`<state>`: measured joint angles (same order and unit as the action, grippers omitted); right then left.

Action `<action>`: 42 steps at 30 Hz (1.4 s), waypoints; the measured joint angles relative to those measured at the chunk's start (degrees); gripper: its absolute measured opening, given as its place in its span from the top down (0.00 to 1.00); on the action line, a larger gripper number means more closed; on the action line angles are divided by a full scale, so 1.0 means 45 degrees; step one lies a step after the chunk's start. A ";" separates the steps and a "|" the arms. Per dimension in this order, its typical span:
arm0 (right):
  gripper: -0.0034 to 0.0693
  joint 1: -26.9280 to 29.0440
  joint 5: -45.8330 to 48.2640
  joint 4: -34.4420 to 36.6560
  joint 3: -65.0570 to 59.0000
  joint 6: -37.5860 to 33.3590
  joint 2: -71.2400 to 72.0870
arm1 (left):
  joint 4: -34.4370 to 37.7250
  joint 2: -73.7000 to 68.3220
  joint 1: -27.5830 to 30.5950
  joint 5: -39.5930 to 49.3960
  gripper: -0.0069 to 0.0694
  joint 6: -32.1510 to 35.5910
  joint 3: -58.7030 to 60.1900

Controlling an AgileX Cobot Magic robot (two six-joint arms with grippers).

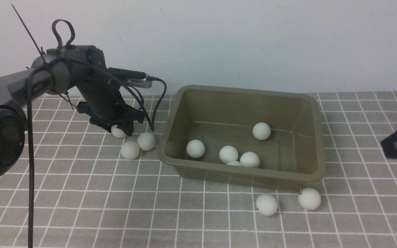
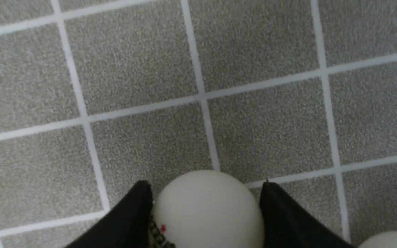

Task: Put the table tennis balls into the box on the grey coffee tablecloth.
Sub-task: 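Reach for and grasp a ping pong ball on the table beside the basket, then drop the ball into the bin, then reach for and grasp a ping pong ball on the table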

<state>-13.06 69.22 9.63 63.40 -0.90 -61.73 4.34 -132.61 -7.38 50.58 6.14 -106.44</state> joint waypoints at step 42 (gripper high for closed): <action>0.49 -0.0845 -1.0828 0.0559 -0.4531 -0.0187 -0.7604 | 0.0312 0.1806 -0.2168 0.4164 0.56 0.0348 -0.3908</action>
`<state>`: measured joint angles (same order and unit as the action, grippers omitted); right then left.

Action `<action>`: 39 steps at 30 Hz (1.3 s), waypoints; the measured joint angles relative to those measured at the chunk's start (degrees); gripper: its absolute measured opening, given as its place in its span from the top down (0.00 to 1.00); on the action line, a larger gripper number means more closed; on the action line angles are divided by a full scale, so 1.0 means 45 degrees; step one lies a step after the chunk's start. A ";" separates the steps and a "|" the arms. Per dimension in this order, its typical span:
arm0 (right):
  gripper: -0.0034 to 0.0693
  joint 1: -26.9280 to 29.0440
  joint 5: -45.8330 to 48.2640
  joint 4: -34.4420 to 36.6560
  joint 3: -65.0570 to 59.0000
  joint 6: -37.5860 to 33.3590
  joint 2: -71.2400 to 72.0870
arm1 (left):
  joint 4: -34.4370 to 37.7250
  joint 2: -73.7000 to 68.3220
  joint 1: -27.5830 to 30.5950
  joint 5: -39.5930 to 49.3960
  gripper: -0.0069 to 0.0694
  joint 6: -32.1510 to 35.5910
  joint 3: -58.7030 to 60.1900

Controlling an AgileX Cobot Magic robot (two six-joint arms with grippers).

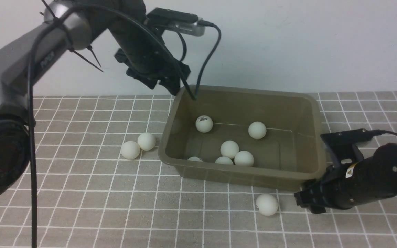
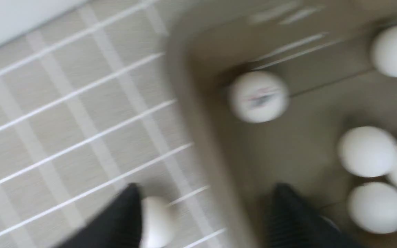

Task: Put the table tennis balls into the box on the grey coffee tablecloth.
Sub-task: 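Reach for and grasp a ping pong ball on the table, then release the ping pong ball into the bin and lift the gripper away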

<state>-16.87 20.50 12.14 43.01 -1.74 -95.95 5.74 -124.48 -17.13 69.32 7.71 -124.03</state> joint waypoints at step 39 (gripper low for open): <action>0.21 -0.0014 0.9028 -0.0412 0.9271 -0.0140 0.0265 | 0.0936 -0.0430 0.2044 0.0228 0.20 0.1032 0.3641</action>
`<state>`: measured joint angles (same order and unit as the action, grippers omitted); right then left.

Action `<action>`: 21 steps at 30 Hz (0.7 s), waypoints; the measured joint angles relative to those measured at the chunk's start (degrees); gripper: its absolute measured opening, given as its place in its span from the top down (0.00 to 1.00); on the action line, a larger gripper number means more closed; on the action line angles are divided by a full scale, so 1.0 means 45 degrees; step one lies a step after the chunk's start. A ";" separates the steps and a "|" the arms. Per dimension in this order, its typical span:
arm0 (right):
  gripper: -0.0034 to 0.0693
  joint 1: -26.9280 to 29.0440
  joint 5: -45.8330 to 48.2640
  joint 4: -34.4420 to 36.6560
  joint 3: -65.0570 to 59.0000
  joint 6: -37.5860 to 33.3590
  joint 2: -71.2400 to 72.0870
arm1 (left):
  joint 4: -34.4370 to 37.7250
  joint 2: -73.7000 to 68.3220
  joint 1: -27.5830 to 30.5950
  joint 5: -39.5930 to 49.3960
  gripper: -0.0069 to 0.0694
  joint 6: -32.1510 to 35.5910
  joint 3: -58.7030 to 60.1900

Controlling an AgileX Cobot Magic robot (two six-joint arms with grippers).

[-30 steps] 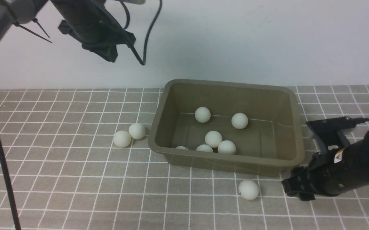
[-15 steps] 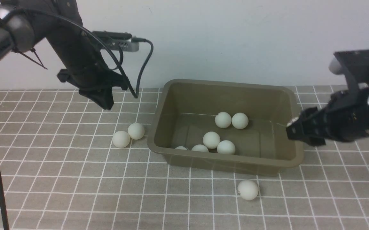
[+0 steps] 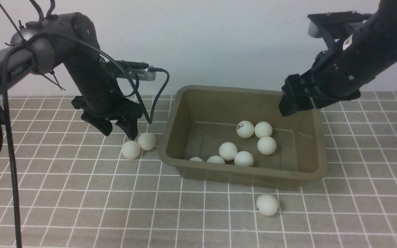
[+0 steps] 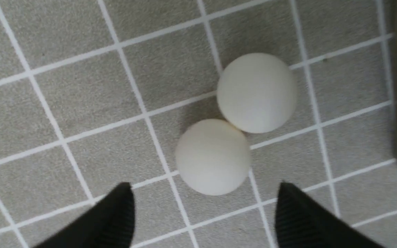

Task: Put the table tennis balls into the box on the grey coffee tablecloth.
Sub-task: 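Reach for and grasp a ping pong ball on the table beside the basket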

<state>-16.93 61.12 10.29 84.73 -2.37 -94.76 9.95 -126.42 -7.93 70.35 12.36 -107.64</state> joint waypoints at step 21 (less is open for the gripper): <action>0.47 0.0000 0.2307 -0.0464 -0.2586 0.0188 0.5986 | -0.1785 -0.0198 -0.0379 -0.0071 0.45 0.0769 -0.0841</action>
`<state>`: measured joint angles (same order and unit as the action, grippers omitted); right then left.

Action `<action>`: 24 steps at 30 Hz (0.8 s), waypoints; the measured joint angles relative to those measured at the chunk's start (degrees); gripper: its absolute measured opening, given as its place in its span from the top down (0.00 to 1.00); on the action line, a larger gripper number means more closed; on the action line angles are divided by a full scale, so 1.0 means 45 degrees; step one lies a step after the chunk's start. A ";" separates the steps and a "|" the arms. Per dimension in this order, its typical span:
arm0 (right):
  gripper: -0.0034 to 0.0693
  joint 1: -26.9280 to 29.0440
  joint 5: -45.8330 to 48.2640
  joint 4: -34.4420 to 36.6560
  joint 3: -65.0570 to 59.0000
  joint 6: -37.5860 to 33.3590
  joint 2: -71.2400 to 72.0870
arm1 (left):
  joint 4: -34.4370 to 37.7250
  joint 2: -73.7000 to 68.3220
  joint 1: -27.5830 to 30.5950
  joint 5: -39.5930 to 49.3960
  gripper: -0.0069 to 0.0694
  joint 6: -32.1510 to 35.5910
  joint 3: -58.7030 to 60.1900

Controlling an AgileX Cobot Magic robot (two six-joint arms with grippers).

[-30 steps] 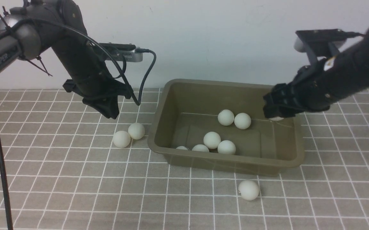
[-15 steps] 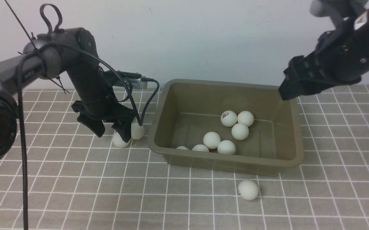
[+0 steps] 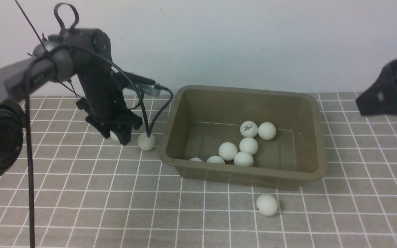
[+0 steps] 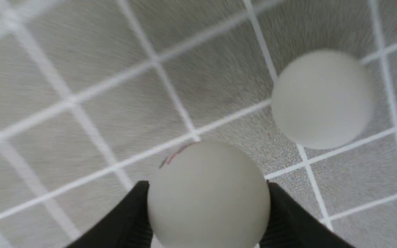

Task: Put the table tennis balls into the box on the grey coffee tablecloth.
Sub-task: 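Reach for and grasp a ping pong ball on the table beside the basket, then drop the ball into the bin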

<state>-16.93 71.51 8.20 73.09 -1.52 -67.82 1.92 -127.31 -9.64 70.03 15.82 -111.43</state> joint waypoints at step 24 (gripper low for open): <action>0.47 -0.2318 -1.2427 0.3562 -0.8992 0.0151 -0.3097 | 0.2166 0.0533 -0.2647 -0.0694 0.18 -0.0386 -0.0792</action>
<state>-27.36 15.58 24.23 32.62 -0.85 -81.76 11.67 -124.91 -21.55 66.91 14.08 -114.99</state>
